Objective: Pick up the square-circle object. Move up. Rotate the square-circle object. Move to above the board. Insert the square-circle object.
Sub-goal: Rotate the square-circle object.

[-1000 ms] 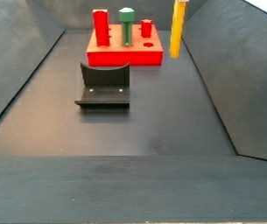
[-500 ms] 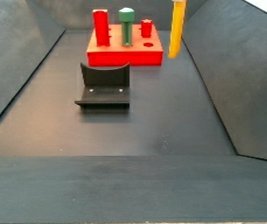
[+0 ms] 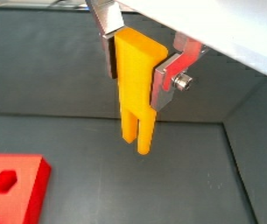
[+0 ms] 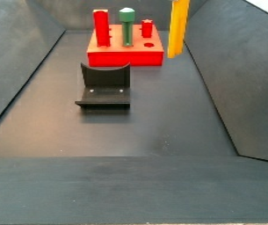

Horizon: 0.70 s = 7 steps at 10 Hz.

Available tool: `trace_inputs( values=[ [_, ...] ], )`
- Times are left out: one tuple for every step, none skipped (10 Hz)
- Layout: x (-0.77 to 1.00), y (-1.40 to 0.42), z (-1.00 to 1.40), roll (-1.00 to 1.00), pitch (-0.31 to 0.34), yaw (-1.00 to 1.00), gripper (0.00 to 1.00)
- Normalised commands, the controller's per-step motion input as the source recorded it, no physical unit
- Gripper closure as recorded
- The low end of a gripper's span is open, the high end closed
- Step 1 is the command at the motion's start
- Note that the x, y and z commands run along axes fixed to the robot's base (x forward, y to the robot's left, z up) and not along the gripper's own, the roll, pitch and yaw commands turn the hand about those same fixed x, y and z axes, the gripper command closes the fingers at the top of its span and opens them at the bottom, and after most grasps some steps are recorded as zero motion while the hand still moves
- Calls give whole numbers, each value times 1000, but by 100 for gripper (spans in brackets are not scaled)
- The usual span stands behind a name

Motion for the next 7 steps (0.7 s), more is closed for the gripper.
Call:
trace_inputs(
  values=[
    [0, 4, 0, -11, -5, -1000, 100],
    [0, 6, 0, -12, -6, -1000, 100],
    [-1, 6, 0, -13, -6, -1000, 100],
    [0, 6, 0, -14, -7, -1000, 100],
    [-1, 7, 0, -16, -8, -1000, 100],
    [-1, 8, 0, -19, -9, -1000, 100],
    [-1, 8, 0, -22, -10, -1000, 100]
  ],
)
